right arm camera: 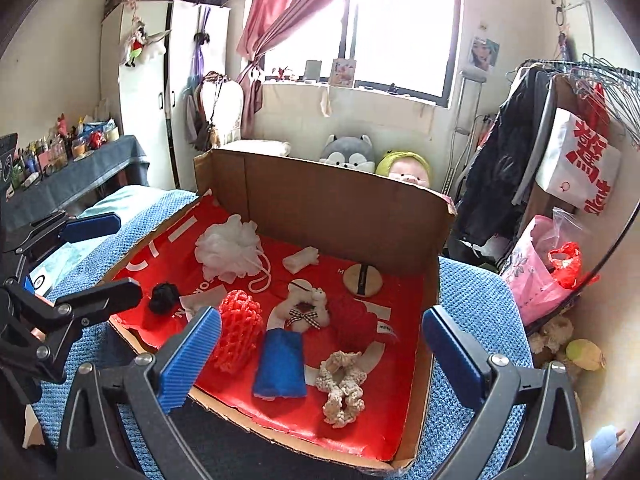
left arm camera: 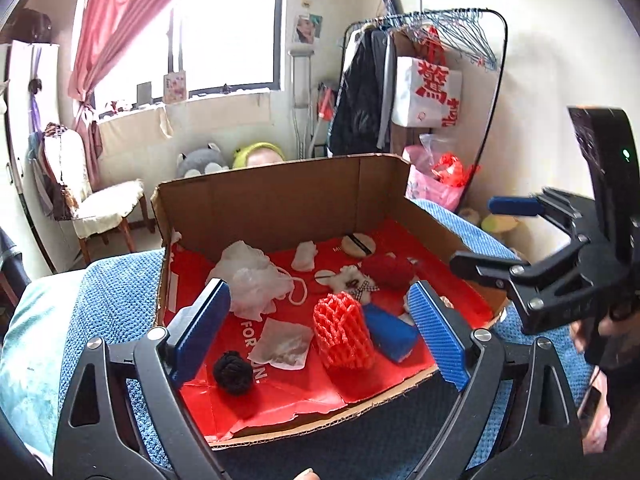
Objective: Organize soft objects
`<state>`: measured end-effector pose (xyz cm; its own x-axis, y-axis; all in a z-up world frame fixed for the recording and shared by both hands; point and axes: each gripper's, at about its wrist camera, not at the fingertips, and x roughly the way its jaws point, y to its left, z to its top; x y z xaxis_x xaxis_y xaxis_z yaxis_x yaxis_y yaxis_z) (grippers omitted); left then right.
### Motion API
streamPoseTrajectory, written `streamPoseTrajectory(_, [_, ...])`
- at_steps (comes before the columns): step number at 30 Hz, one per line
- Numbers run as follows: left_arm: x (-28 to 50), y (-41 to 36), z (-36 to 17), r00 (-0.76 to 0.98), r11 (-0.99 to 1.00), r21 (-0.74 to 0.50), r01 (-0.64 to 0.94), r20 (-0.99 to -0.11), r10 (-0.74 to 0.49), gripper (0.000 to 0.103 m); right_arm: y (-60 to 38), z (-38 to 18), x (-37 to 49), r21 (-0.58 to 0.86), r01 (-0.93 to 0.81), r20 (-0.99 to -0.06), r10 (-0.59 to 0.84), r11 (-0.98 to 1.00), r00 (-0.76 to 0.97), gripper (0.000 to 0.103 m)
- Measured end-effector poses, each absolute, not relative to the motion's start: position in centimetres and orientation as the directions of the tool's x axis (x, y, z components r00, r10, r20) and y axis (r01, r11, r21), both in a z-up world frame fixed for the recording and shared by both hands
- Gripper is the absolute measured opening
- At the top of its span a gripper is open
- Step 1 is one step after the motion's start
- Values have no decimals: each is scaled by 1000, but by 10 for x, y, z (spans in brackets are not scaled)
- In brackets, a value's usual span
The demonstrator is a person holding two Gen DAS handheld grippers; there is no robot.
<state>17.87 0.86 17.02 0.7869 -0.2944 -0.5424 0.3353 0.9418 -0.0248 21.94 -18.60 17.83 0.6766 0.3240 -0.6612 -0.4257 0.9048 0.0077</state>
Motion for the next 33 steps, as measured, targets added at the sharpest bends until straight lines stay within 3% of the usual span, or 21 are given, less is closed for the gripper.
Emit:
streamPoseTrajectory(2, [176,3,171,808,950,-16,312,-521,-275,100,-189,177,212,7,-393,-644,305,919,702,103])
streamPoseTrajectory(7, [174,6,165,854,970,-38,238,-468,-228,100,-196,165,199,30,-319,-599,273,947,753,103])
streamPoseTrajectory(12, [180,7,142,860,980,-70,188,-469,-198,100,-196,141,197,23,-247,-566,216,969,795,103])
streamPoseTrajectory(19, [188,2,114,883,992,-23,122,-454,-119,101,-190,108,209,64,-215,-581,212,974,786,103])
streamPoseTrajectory(33, [196,5,90,872,995,25,100,-483,-76,103,-188,90,217,37,-195,-596,178,980,783,103])
